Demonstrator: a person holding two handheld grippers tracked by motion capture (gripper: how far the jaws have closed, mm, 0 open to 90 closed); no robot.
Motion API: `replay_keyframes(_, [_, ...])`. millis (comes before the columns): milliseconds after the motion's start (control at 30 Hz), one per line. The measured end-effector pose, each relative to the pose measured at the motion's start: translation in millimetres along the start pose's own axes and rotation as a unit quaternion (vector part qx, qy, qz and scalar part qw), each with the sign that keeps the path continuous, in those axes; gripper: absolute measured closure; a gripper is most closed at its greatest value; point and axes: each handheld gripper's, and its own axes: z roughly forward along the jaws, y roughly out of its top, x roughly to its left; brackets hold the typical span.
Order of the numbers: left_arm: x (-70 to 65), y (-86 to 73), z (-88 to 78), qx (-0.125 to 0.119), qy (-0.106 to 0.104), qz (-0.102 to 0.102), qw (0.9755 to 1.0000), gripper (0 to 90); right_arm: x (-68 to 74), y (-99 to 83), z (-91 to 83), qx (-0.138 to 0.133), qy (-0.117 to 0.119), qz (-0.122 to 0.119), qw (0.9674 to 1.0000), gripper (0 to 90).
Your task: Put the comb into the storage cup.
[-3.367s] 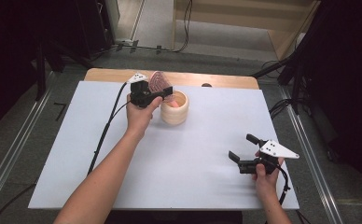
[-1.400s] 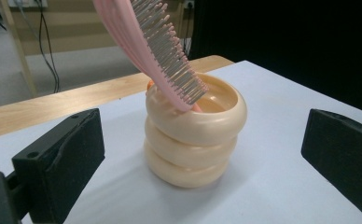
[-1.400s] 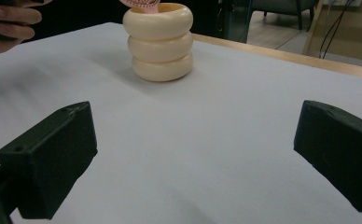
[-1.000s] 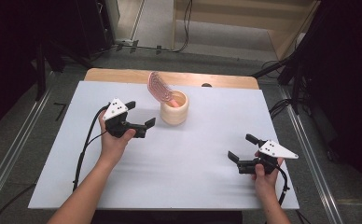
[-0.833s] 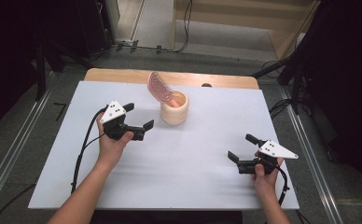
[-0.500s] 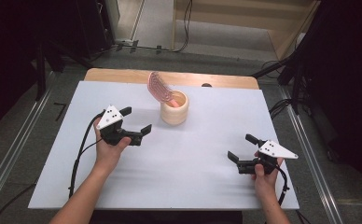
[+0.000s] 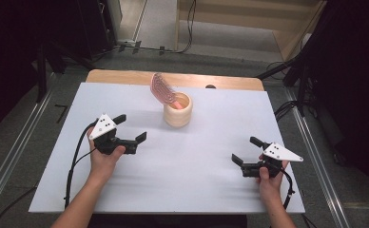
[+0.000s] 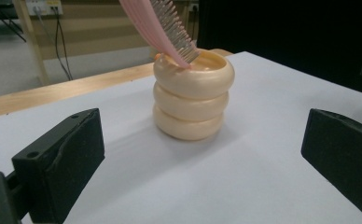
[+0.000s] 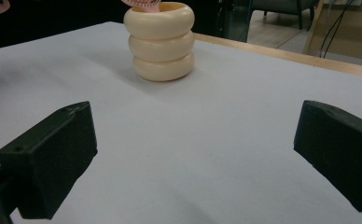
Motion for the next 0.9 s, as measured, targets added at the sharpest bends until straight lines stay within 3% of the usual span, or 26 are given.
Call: replay_keyframes(900, [12.4, -32.7, -43.0, 0.009, 0.033, -0.012, 0.9994, 0.0, 1.0, -0.5, 0.8, 0.000, 0.000, 0.000, 1.0000, 0.0])
